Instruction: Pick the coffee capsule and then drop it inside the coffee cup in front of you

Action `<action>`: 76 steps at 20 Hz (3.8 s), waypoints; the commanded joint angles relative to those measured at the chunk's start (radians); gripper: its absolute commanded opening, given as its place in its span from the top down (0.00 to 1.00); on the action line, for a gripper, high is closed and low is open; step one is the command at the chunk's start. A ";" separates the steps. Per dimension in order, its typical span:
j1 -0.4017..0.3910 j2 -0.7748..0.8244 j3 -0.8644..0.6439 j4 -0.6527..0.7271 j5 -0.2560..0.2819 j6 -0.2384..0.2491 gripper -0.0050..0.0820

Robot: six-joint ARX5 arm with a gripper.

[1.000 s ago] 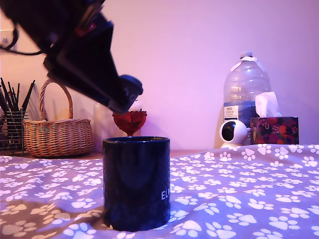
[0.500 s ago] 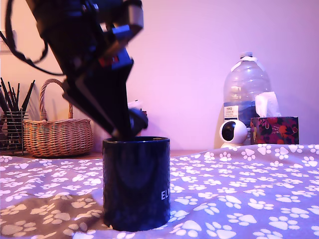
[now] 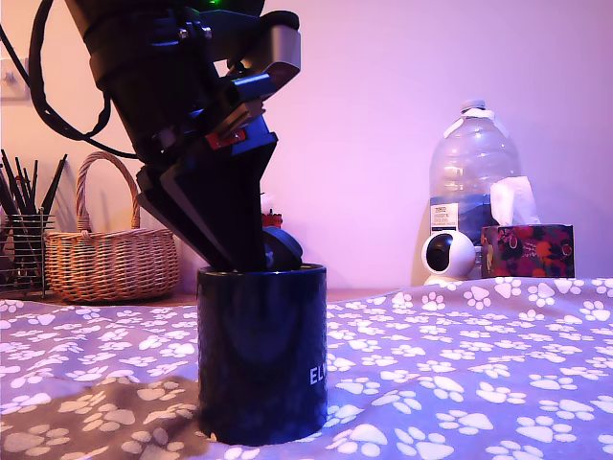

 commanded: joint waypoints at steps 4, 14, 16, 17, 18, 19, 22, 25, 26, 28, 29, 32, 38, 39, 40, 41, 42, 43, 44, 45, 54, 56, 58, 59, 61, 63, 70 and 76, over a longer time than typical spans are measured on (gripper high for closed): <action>-0.003 0.020 0.011 0.029 0.000 0.008 0.86; -0.003 0.020 0.011 0.026 0.000 0.004 0.14; -0.003 0.020 0.011 0.026 0.000 0.005 0.12; -0.003 0.019 0.011 0.026 0.000 0.007 0.12; -0.003 0.018 0.011 0.026 0.000 0.007 0.12; -0.003 0.017 0.011 0.026 0.000 0.007 0.12; -0.003 0.011 0.011 0.026 0.000 0.007 0.13; -0.003 -0.001 0.012 0.025 0.000 0.007 0.13; -0.003 -0.008 0.012 0.026 0.000 0.007 0.13; -0.003 -0.023 0.012 0.025 0.000 0.007 0.13; -0.003 -0.030 0.012 0.026 0.000 0.007 0.15; -0.003 -0.058 0.012 0.026 0.000 0.007 0.27; -0.001 -0.126 0.011 0.051 0.000 -0.022 0.97; 0.003 -0.140 0.011 0.069 0.000 -0.036 0.97; 0.011 -0.156 0.011 0.088 0.000 -0.050 0.97; 0.020 -0.174 0.011 0.102 0.000 -0.064 0.97; 0.029 -0.189 0.010 0.110 0.000 -0.072 0.97; 0.040 -0.203 0.006 0.120 0.000 -0.072 0.97; 0.054 -0.214 0.000 0.130 0.000 -0.076 0.97; 0.074 -0.224 -0.008 0.139 -0.001 -0.079 0.97; 0.329 -0.255 -0.165 0.360 -0.019 -0.110 0.97; 0.389 -0.255 -0.194 0.420 -0.018 -0.110 0.97; 0.458 -0.255 -0.228 0.480 0.001 -0.114 0.97; 0.493 -0.255 -0.244 0.501 0.022 -0.116 0.97; 0.558 -0.255 -0.276 0.537 0.064 -0.116 0.97; 0.626 -0.256 -0.312 0.574 0.100 -0.116 0.97; 0.745 -0.350 -0.474 0.684 0.186 -0.118 0.97; 0.773 -0.576 -0.652 0.734 0.139 -0.153 0.97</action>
